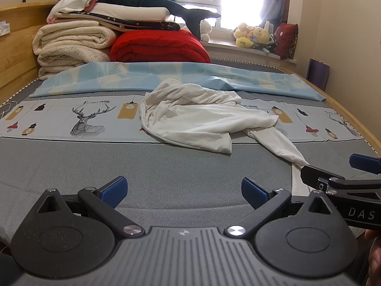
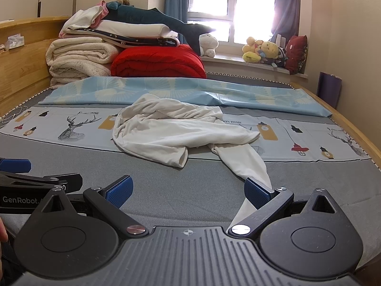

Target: Fold small clothes

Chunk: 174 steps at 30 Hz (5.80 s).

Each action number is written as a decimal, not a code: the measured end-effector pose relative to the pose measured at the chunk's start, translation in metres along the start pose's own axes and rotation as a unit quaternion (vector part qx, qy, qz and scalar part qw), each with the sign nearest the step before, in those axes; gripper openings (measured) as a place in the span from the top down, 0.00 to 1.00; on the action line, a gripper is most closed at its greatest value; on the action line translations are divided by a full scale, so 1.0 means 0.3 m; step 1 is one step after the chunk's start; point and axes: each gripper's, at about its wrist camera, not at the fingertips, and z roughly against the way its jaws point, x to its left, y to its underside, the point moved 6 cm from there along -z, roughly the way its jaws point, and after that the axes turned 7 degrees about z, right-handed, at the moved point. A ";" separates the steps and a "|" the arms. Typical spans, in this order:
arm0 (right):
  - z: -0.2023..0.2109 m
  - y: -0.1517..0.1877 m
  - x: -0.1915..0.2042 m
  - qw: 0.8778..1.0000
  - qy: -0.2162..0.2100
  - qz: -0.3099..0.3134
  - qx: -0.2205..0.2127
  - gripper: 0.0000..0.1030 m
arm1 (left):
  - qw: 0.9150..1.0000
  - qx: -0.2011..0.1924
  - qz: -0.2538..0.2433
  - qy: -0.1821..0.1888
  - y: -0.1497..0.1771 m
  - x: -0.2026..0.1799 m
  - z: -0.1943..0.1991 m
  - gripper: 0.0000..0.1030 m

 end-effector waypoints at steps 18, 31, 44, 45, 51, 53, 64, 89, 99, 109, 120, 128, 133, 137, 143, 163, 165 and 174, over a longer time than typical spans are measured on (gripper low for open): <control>0.051 -0.167 -0.283 0.992 0.062 -0.027 -0.103 0.46 | 0.998 -0.040 -0.047 0.009 0.010 -0.024 -0.014 0.64; -0.124 -0.051 -0.367 0.998 0.018 -0.044 -0.043 0.68 | 0.997 0.035 -0.073 0.006 -0.035 -0.085 -0.287 0.81; -0.250 -0.050 -0.510 0.995 0.033 -0.087 0.025 0.67 | 0.997 0.076 -0.026 0.011 -0.134 -0.324 -0.896 0.53; -0.256 -0.045 -0.525 0.995 0.033 -0.092 0.030 0.67 | 0.996 0.086 -0.021 0.013 -0.136 -0.344 -0.944 0.42; -0.283 -0.034 -0.592 0.992 0.043 -0.106 0.044 0.67 | 0.989 0.140 -0.039 -0.014 -0.107 -0.376 -1.120 0.79; -0.289 -0.036 -0.601 0.992 0.046 -0.106 0.048 0.67 | 0.989 0.147 -0.036 -0.001 -0.112 -0.351 -1.106 0.98; -0.302 -0.038 -0.547 0.992 0.043 -0.100 0.060 0.67 | 0.965 0.177 -0.168 0.094 -0.073 -0.048 -0.627 0.99; -0.561 0.048 -0.279 0.986 -0.030 -0.016 0.161 0.58 | 0.947 0.305 0.017 0.097 0.024 0.731 -0.364 0.51; -0.750 0.142 -0.228 0.970 -0.032 -0.008 0.242 0.59 | 0.930 0.360 -0.051 0.059 0.110 0.715 -0.469 0.73; -0.645 0.195 -0.216 0.958 -0.093 0.033 0.268 1.00 | 0.931 0.340 -0.128 0.034 0.119 0.638 -0.457 0.95; -0.343 0.445 -0.275 0.909 -0.200 0.104 0.350 1.00 | 0.919 0.347 -0.187 -0.023 0.170 0.642 -0.355 0.96; -0.356 0.285 -0.385 0.961 -0.159 -0.001 0.226 0.79 | 0.937 0.334 -0.099 -0.013 0.102 0.675 -0.344 0.85; -0.464 0.212 -0.321 0.964 -0.166 -0.029 0.204 0.55 | 0.928 0.358 -0.103 -0.003 0.138 0.672 -0.341 0.79; -0.555 0.224 -0.247 0.960 -0.160 0.008 0.229 0.55 | 0.924 0.368 -0.106 -0.002 0.159 0.683 -0.343 0.78; -0.590 0.296 -0.178 0.944 -0.159 0.057 0.284 0.77 | 0.922 0.369 -0.119 -0.003 0.171 0.688 -0.374 0.85; -0.389 0.334 -0.346 0.915 -0.233 -0.072 0.321 0.95 | 0.943 0.313 -0.110 -0.002 0.069 0.705 -0.351 0.83; -0.399 0.310 -0.330 0.916 -0.236 -0.079 0.314 0.93 | 0.943 0.318 -0.103 0.004 0.064 0.708 -0.365 0.82; -0.432 0.370 -0.277 0.908 -0.209 0.002 0.364 0.94 | 0.914 0.365 -0.179 -0.019 0.165 0.655 -0.413 0.81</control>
